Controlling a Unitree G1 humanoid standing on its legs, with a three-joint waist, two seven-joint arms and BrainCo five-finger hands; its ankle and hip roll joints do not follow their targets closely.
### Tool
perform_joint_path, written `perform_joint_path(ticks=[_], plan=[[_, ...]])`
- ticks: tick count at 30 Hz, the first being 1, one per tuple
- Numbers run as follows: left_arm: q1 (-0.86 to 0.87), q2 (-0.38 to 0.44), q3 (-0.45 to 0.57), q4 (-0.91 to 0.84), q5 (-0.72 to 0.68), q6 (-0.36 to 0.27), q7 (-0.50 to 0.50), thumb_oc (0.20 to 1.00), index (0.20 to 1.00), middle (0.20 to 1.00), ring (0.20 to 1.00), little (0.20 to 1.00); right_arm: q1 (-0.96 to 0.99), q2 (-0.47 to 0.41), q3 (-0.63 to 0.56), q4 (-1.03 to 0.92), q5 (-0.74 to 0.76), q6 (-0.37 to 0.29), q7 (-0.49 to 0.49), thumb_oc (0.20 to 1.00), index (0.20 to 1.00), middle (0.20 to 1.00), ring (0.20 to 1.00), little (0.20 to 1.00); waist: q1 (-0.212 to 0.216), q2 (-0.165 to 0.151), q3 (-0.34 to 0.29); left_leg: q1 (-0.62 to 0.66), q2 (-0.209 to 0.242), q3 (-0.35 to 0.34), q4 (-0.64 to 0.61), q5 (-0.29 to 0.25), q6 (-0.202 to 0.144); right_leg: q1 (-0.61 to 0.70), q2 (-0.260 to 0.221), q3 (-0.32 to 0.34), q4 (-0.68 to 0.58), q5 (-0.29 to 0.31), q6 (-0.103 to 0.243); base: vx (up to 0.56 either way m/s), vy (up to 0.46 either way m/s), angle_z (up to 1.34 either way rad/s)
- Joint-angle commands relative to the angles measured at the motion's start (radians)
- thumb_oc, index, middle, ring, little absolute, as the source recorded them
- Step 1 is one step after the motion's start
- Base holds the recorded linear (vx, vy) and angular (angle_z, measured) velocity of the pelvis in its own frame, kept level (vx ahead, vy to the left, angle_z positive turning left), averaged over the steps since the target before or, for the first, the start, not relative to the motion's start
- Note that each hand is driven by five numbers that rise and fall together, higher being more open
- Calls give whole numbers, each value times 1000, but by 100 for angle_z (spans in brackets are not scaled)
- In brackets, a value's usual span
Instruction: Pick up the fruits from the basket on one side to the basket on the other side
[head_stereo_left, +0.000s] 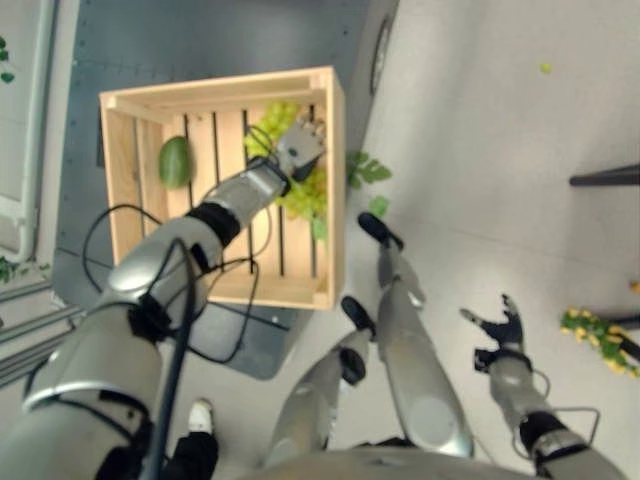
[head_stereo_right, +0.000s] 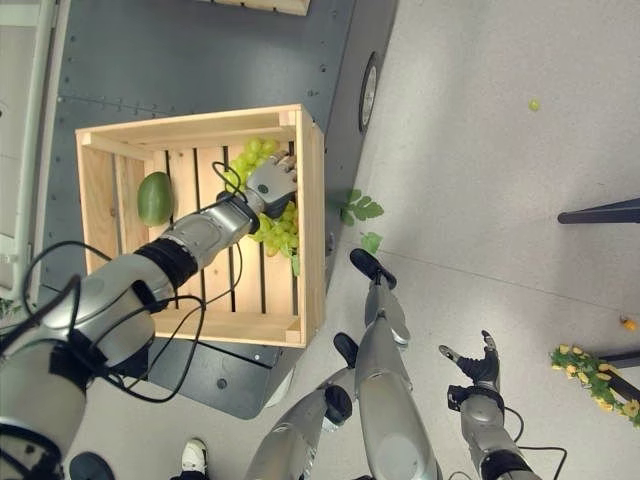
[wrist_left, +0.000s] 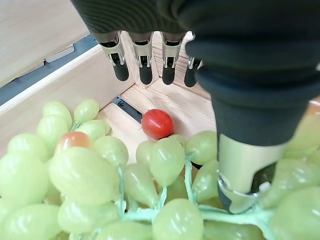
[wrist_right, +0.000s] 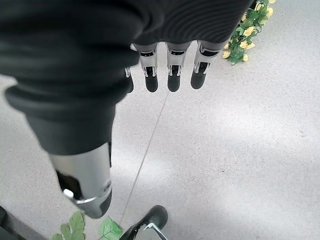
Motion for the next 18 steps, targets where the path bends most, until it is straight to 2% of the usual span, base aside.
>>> perform_joint_path(ticks=[1,9,18], plan=[[25,162,51,-50,19,-20,-46,1000,1000,1000,1000,1000,30,-58,3,-62,-3,-16,-21,1000,1000,1000,1000,1000,-33,29,49,-181,80,-26,170,12,-47,110,0,-57,-28,-91,22,0,0,0],[66,277,105,-177,-42,-32,-66,1000,1000,1000,1000,1000,14,-57,-11,-66,-20,-7,-21,1000,1000,1000,1000,1000,-4,40,50,-181,76,-40,167,20,-48,119,-4,-67,-33,-93,20,-2,-3,1],[69,321,135,-242,-65,-32,-78,1000,1000,1000,1000,1000,10,-56,-23,-66,-24,-4,-18,1000,1000,1000,1000,1000,6,40,50,-185,74,-49,167,24,-49,124,-6,-72,-36,-95,17,-4,-4,3]])
